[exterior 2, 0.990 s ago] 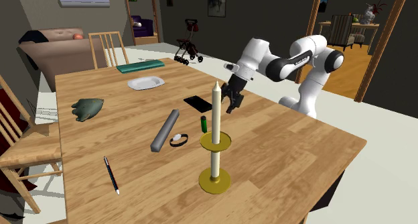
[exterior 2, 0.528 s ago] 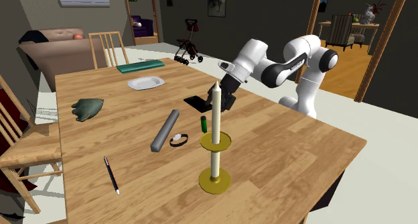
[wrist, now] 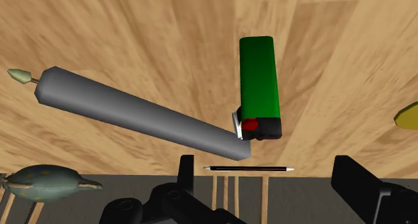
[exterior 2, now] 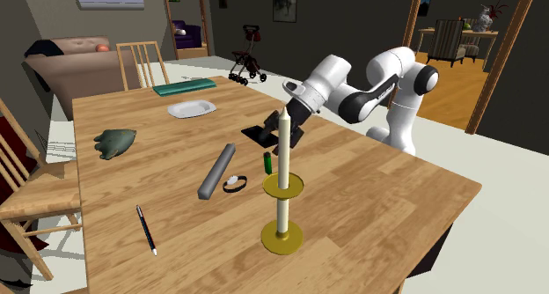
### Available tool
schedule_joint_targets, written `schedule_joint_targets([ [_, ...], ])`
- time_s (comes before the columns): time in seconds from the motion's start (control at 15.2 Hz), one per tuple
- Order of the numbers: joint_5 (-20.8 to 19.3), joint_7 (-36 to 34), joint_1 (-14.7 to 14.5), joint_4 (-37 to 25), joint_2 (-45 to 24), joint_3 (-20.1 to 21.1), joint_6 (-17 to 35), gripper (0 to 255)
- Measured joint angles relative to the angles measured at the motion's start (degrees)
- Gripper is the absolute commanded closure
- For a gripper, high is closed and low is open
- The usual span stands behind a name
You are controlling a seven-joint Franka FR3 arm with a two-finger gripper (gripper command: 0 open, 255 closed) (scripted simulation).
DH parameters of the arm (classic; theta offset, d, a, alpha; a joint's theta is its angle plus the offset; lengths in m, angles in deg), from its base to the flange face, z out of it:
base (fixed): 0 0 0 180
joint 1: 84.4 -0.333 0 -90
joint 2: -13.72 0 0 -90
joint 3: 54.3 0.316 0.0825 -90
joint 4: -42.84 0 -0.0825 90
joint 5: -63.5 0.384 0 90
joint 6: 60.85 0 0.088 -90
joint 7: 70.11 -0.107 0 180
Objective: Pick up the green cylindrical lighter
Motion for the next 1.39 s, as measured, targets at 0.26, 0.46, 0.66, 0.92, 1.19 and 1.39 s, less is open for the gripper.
schedule_joint_targets([
  [0.26,-0.8,-0.8,0.3,2.5,-0.6,0.3,3.1,0],
  [0.46,-0.9,-0.8,0.3,3.4,-0.5,0.2,4.0,255],
  [0.66,-0.9,-0.9,0.3,3.4,-0.5,0.2,4.1,255],
  [0.92,-0.9,-0.8,0.3,3.4,-0.5,0.2,4.2,255],
  [1.19,-0.7,-0.7,0.2,2.7,-0.4,0.2,3.3,255],
  [1.39,-0.2,-0.1,0.1,0.8,-0.2,0.0,1.1,255],
])
